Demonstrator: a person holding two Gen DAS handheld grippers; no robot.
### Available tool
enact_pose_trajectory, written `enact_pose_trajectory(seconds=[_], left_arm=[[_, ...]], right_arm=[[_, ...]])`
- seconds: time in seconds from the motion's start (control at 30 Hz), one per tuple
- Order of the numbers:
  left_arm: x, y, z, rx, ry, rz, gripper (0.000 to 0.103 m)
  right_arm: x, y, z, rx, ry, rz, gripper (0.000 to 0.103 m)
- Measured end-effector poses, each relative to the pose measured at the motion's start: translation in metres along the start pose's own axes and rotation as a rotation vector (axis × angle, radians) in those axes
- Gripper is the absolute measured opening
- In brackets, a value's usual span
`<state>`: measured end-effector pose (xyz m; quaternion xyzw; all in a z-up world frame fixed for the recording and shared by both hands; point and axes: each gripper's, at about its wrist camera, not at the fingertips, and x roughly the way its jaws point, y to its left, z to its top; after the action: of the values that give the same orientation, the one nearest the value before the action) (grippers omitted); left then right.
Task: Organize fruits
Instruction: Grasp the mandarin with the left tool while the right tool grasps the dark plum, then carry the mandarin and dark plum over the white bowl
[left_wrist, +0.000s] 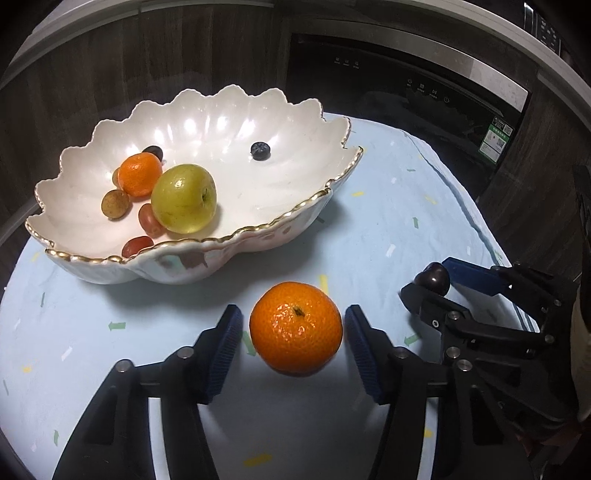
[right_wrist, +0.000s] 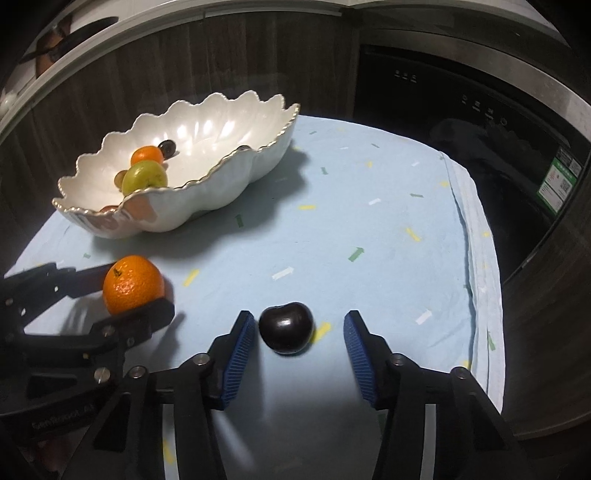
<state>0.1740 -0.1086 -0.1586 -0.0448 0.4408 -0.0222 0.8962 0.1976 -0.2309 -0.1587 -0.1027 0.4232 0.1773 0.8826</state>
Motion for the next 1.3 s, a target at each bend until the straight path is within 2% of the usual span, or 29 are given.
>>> enact_pose_trajectory(seconds=[0.03,0.17,0.27,0.63,1.3], left_arm=[[0.001,0.0,0.0,0.001,0.005,-0.001,0.048],[0.002,-0.001,0.001,0.008,0.008,-0.005,0.047],[0.002,0.0,0.001,0.008,0.011,-0.006,0.046],[-0.007,0.0,0.001,0.01,0.009,-0.013,0.046],[-0.052,0.005,0.011,0.001,-0.066,-0.049,0.046]], right_arm=[[0.0,0.001,0.0,-0.006,0.0,-0.002,0.046],[0.0,0.003,0.001,-0.013,-0.002,0.001,0.034],[-0.001,0.004,0.001,-0.02,-0.003,0.004,0.029],[-0.008,0.005,0.001,-0.006,-0.011,0.001,0.029],[-0.05,0.022,0.01,-0.002,-0.065,-0.016,0.029]])
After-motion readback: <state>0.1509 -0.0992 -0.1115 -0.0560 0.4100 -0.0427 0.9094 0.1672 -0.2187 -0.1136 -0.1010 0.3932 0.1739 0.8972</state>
